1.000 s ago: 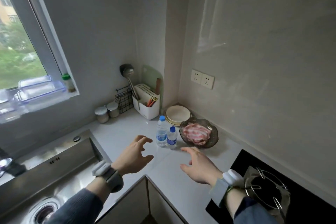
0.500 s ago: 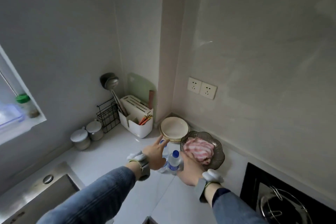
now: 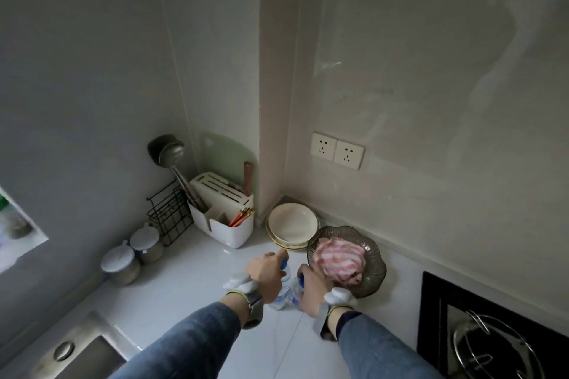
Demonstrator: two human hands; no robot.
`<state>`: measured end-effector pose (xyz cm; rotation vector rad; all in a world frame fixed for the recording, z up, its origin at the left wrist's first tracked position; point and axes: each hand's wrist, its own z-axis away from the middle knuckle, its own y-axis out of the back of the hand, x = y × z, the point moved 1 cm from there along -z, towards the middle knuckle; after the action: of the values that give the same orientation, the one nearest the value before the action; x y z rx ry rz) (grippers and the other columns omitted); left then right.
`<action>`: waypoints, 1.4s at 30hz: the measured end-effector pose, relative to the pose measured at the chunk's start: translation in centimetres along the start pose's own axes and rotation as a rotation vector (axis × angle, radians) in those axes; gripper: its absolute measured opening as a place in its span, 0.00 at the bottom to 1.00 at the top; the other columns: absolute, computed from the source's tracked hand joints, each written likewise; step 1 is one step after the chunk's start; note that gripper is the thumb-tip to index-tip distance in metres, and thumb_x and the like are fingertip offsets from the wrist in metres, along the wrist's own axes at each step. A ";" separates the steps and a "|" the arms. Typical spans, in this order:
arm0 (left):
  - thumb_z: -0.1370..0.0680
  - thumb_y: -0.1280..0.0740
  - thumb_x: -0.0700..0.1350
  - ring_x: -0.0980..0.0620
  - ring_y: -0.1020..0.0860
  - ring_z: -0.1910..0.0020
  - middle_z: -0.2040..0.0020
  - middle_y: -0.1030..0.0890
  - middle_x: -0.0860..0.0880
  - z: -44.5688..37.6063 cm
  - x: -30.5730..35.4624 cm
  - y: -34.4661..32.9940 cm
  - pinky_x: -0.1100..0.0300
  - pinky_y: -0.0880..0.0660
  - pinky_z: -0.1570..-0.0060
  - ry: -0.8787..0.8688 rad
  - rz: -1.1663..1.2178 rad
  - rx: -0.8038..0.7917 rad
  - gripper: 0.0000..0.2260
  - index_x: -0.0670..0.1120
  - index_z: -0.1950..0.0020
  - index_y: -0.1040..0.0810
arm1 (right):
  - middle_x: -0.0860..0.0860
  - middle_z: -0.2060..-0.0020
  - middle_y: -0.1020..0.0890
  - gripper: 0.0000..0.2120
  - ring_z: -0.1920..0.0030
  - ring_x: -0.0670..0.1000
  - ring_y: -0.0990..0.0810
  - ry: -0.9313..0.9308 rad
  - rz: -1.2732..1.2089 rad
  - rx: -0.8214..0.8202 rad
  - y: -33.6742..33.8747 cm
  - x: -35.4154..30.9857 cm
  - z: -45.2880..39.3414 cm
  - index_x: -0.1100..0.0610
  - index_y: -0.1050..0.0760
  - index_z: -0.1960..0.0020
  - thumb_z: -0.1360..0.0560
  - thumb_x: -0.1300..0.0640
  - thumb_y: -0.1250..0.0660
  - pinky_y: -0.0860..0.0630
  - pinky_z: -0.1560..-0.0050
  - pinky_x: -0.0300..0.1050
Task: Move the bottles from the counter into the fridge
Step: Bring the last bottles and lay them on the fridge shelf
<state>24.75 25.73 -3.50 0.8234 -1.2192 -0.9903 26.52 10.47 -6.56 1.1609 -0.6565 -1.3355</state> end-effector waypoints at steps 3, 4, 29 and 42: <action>0.19 0.34 0.40 0.46 0.22 0.51 0.43 0.21 0.48 -0.3 -0.3 -0.1 0.53 0.22 0.55 -0.006 0.007 -0.009 0.14 0.53 0.37 0.31 | 0.50 0.47 0.31 0.06 0.50 0.55 0.28 -0.055 -0.052 0.017 -1.1 -0.4 0.1 0.48 0.30 0.51 0.24 0.54 0.33 0.27 0.47 0.49; 0.20 0.34 0.40 0.46 0.21 0.51 0.44 0.21 0.48 -0.4 -0.5 0.0 0.51 0.21 0.52 -0.004 0.024 -0.003 0.14 0.54 0.37 0.31 | 0.50 0.48 0.28 0.05 0.51 0.55 0.26 -0.081 -0.064 0.010 -1.6 -0.3 -0.1 0.48 0.30 0.54 0.25 0.50 0.34 0.25 0.47 0.50; 0.19 0.34 0.52 0.41 0.20 0.53 0.48 0.16 0.48 5.0 9.9 -7.3 0.53 0.29 0.58 -0.455 0.048 -0.019 0.12 0.55 0.37 0.30 | 0.50 0.52 0.19 0.02 0.49 0.53 0.18 -0.772 -0.517 -0.059 -4.3 16.2 20.4 0.52 0.22 0.57 0.28 0.57 0.34 0.29 0.51 0.38; 0.23 0.30 0.59 0.51 0.22 0.55 0.51 0.25 0.54 14.6 31.4 -8.2 0.54 0.24 0.57 -0.977 0.122 -0.075 0.16 0.57 0.38 0.27 | 0.50 0.66 0.26 0.10 0.66 0.51 0.29 -0.906 -0.769 0.149 -4.0 26.2 40.1 0.52 0.29 0.60 0.40 0.61 0.34 0.33 0.65 0.43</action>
<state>10.81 -6.45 2.88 0.1557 -2.0016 -1.3813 -6.39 -24.43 -2.66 0.9050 -1.0004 -2.5634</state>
